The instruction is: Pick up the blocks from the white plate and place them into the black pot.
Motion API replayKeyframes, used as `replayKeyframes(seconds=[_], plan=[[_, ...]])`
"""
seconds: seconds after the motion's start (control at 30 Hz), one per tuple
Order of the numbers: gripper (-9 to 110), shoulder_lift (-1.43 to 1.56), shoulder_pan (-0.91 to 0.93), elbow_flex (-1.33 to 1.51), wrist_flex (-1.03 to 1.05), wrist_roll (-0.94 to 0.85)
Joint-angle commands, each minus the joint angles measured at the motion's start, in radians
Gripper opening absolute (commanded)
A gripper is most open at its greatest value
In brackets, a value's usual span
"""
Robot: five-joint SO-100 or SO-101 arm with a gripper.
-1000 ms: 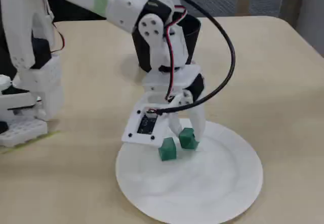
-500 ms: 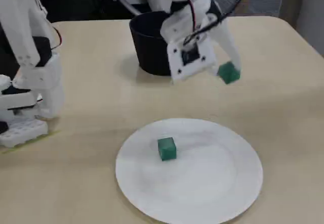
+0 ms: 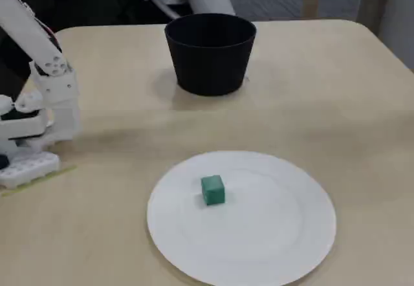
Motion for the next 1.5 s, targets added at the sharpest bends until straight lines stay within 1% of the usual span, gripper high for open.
replayKeyframes(seconds=[0.0, 0.17, 0.33, 0.47, 0.67, 0.97, 1.0, 1.07, 1.1, 1.17, 1.27, 1.33, 1.37, 1.4, 1.43, 1.47], plan=[[-2, 0.026, -0.101, 0.017, 0.006, 0.015], [-2, -0.035, -0.222, 0.038, 0.006, 0.023], [-2, -0.129, -0.273, 0.038, -0.020, 0.012], [-2, -0.190, -0.275, 0.038, -0.084, -0.006], [-2, -0.193, -0.245, 0.064, -0.258, -0.003], [-2, -0.181, -0.150, 0.112, -0.299, -0.006], [0, -0.181, -0.144, 0.117, -0.299, -0.006], [14, -0.179, -0.138, 0.123, -0.295, -0.018], [18, -0.179, -0.137, 0.124, -0.290, -0.026], [22, -0.179, -0.135, 0.130, -0.288, -0.026], [24, -0.178, -0.135, 0.130, -0.282, -0.026], [21, -0.175, -0.133, 0.130, -0.279, -0.026], [14, -0.170, -0.132, 0.130, -0.276, -0.026], [3, -0.164, -0.127, 0.130, -0.270, -0.028], [-2, -0.158, -0.118, 0.126, -0.252, -0.029], [-2, -0.153, -0.100, 0.115, -0.218, -0.031]])
